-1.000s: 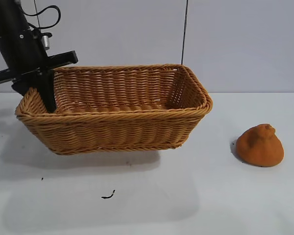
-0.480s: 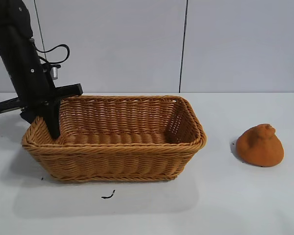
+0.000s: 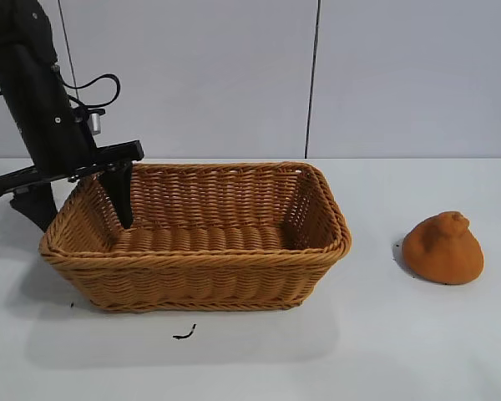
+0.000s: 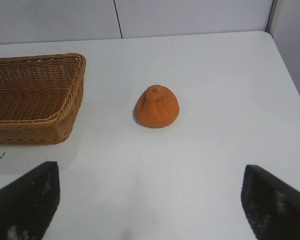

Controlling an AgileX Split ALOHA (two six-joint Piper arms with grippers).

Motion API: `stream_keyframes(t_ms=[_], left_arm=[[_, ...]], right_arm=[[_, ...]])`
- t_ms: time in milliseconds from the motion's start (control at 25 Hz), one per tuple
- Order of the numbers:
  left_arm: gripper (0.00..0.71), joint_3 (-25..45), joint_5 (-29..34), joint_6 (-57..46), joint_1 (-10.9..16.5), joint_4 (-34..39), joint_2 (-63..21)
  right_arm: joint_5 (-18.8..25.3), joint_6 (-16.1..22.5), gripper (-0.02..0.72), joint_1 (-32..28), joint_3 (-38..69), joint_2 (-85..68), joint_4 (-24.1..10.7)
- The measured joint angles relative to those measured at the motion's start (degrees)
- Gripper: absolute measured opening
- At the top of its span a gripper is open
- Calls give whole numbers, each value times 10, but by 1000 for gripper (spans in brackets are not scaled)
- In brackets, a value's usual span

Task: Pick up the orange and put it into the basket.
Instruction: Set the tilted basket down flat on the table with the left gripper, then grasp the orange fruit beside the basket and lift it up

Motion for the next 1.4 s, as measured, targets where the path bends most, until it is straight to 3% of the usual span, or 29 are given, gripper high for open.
stream_keyframes(t_ms=[240, 520, 800, 920, 1120, 1400], left_arm=[[694, -86, 3, 0, 0, 5, -39], [694, -133, 6, 2, 9, 85, -63], [694, -133, 6, 2, 67, 127, -63], [694, -133, 6, 2, 117, 130, -64], [694, -98, 5, 2, 149, 131, -101], [694, 6, 5, 11, 151, 147, -194]], right_arm=[[1, 0, 679, 0, 0, 0, 0], [1, 0, 679, 0, 0, 0, 0], [1, 0, 679, 0, 0, 0, 0], [1, 0, 679, 0, 0, 0, 0], [1, 0, 679, 0, 0, 0, 0], [1, 0, 679, 0, 0, 0, 0]])
